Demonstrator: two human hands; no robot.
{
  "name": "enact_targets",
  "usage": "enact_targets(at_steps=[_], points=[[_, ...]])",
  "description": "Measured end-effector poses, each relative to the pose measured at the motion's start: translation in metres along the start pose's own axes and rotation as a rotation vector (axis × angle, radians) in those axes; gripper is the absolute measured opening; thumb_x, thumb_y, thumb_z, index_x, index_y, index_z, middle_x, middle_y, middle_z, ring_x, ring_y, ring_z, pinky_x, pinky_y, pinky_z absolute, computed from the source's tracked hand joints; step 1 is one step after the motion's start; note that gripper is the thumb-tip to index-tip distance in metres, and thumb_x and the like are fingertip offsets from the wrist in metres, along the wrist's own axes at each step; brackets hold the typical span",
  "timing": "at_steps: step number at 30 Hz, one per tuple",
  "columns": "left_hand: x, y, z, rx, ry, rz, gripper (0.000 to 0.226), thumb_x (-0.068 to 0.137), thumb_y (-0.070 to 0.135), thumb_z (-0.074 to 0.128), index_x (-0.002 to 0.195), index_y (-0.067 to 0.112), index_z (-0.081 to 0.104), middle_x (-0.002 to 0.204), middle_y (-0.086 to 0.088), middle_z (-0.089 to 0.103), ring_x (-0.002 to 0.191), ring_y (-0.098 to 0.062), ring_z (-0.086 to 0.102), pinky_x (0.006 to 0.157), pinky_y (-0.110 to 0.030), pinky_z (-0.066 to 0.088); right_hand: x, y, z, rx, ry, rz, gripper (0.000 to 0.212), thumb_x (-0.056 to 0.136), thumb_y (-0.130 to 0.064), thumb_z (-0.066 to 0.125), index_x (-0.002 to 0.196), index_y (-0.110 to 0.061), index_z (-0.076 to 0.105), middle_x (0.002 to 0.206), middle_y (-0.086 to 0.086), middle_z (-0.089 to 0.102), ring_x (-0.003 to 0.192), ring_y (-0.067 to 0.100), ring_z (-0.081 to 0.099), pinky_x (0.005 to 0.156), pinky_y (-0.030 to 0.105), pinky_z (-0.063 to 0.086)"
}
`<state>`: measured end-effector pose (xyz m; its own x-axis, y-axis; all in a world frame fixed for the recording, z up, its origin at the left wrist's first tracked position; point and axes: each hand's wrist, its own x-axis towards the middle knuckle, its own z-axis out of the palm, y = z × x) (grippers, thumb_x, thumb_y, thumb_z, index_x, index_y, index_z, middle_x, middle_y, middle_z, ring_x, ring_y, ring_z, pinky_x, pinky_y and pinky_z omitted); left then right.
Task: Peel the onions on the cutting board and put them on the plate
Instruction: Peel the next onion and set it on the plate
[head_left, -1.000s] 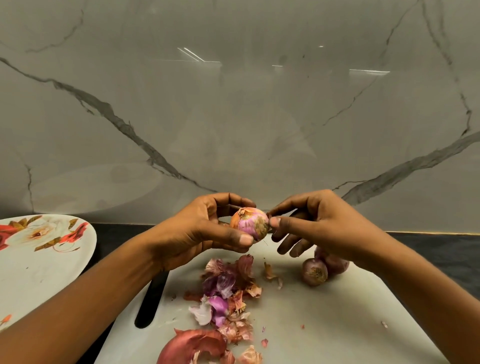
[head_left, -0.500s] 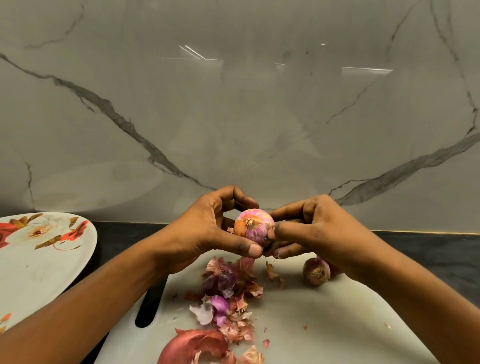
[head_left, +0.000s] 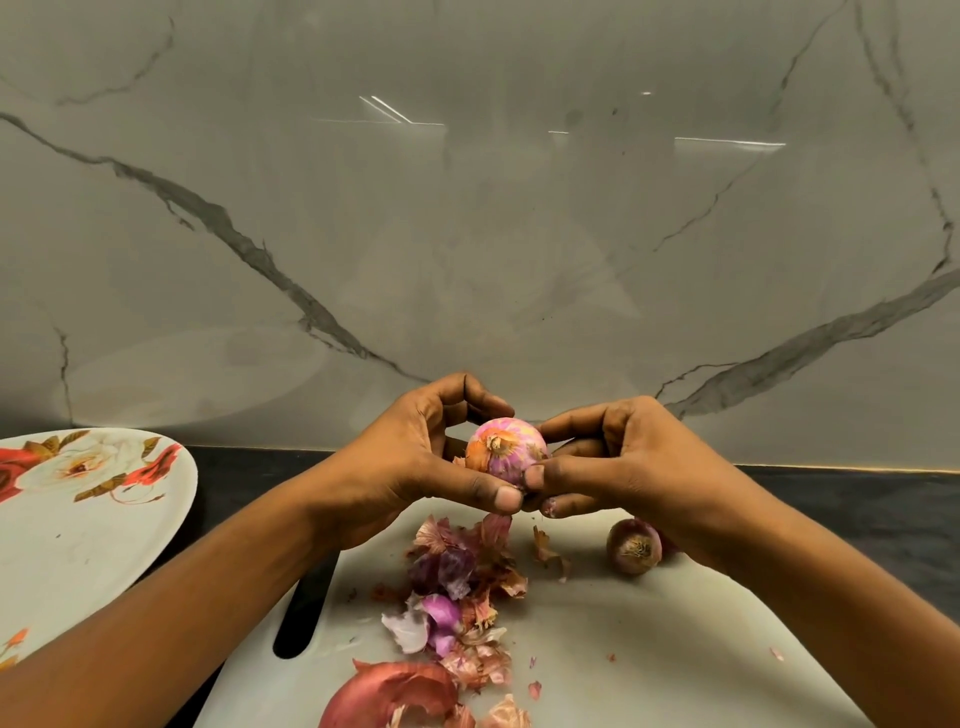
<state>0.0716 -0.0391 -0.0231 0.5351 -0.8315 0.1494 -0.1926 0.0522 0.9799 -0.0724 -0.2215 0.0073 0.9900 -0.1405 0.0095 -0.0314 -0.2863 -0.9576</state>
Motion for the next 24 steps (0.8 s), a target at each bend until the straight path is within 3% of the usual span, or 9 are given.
enact_targets(at_steps=[4, 7, 12, 17, 24], points=[[-0.0009, 0.0004, -0.0019, -0.084, -0.017, -0.012, 0.059, 0.063, -0.006, 0.091, 0.11, 0.021, 0.068, 0.13, -0.012, 0.064, 0.11, -0.037, 0.073, 0.089, -0.044, 0.063, -0.0001, 0.0006, -0.0015, -0.012, 0.017, -0.021, 0.03, 0.089, 0.004, 0.073, 0.112, -0.016, 0.071, 0.091, 0.015, 0.081, 0.087, 0.027, 0.08, 0.077, 0.03, 0.065], [-0.0022, 0.0014, -0.0023, -0.149, -0.043, -0.008, 0.059, 0.065, -0.01, 0.088, 0.114, 0.016, 0.067, 0.124, -0.013, 0.066, 0.108, -0.036, 0.072, 0.085, -0.04, 0.064, 0.0002, 0.001, -0.0006, 0.005, 0.041, -0.033, 0.028, 0.09, 0.004, 0.072, 0.114, -0.012, 0.071, 0.09, 0.017, 0.081, 0.088, 0.031, 0.08, 0.077, 0.034, 0.066], [-0.0014, 0.0021, -0.0023, -0.243, -0.057, -0.006, 0.058, 0.062, -0.001, 0.09, 0.115, 0.014, 0.07, 0.123, -0.01, 0.07, 0.112, -0.04, 0.072, 0.085, -0.045, 0.064, 0.0012, -0.0009, -0.001, 0.051, 0.07, -0.025, 0.024, 0.09, 0.003, 0.072, 0.108, -0.012, 0.072, 0.09, 0.018, 0.08, 0.084, 0.03, 0.08, 0.073, 0.031, 0.066], [-0.0021, 0.0053, -0.0051, -0.321, -0.084, 0.009, 0.063, 0.071, -0.001, 0.083, 0.131, 0.003, 0.066, 0.132, -0.021, 0.067, 0.11, -0.048, 0.071, 0.09, -0.041, 0.063, 0.0002, -0.0053, -0.0043, 0.088, 0.106, -0.04, 0.022, 0.09, 0.007, 0.07, 0.107, -0.007, 0.076, 0.089, 0.019, 0.08, 0.08, 0.03, 0.08, 0.066, 0.024, 0.064], [-0.0019, 0.0075, -0.004, -0.381, -0.125, 0.022, 0.06, 0.075, 0.01, 0.077, 0.133, 0.004, 0.068, 0.124, -0.024, 0.069, 0.095, -0.036, 0.074, 0.081, -0.033, 0.064, -0.0012, -0.005, -0.0061, 0.066, 0.148, -0.083, 0.025, 0.092, 0.014, 0.063, 0.096, -0.003, 0.081, 0.085, 0.021, 0.079, 0.076, 0.032, 0.08, 0.064, 0.024, 0.063]])
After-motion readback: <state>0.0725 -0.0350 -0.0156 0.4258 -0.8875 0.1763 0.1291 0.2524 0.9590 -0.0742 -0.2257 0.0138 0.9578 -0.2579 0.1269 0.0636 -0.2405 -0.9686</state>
